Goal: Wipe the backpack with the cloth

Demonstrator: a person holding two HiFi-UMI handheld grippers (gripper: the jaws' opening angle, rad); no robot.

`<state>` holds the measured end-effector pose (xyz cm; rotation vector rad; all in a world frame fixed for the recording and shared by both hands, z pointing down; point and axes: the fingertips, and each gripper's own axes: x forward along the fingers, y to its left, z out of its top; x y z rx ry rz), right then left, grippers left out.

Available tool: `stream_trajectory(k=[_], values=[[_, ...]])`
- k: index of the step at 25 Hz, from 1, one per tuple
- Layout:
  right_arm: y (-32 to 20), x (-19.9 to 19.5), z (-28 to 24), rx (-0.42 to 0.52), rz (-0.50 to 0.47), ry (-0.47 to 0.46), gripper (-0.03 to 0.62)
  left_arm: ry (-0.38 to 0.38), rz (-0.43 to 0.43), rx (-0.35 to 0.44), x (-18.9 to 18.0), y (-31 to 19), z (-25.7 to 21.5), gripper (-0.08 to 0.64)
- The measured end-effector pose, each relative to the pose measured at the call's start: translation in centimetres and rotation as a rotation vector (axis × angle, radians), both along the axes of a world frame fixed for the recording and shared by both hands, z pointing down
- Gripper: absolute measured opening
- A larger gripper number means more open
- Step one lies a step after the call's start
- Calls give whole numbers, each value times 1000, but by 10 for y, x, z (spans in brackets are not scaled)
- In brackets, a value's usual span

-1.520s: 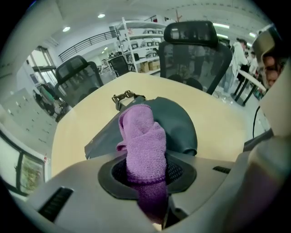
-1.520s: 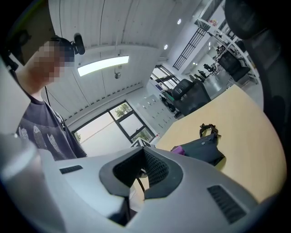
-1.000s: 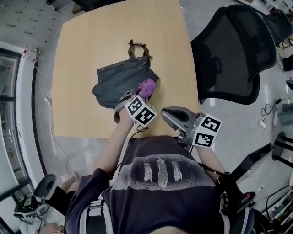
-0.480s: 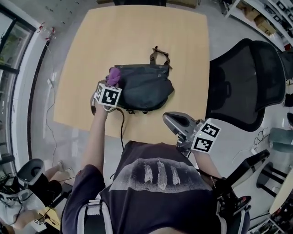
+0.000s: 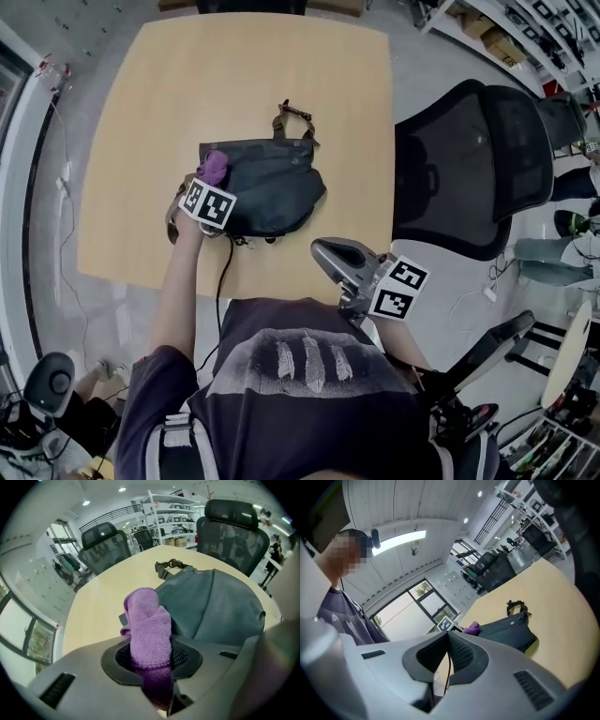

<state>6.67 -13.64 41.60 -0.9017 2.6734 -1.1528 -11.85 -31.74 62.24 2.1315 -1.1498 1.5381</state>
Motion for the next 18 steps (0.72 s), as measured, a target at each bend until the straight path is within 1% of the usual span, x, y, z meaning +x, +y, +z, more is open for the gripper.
stream_trajectory(k=[2,5,7,10,13,15,18], values=[[0,2,1,0,10,0,3,-34,61,-7,16,-1,0,118],[1,7,1,6,12,-3,3,-116,136,-16,29,-2,3,118],[4,11,4,1,25,-11,3,-113,181,-21,44,4,3,118],[8,19,5,-12,60,-31,3,-100,262,-29,80,9,0,118],[12,30,2,-16,68,-40,3,-86,305,-40,115,12,-3,118],[17,37,3,-13,71,-38,3,-93,332,-40,133,15,-4,118],[23,54,4,-14,102,-42,3,-106,384,-29,164,16,-8,118]])
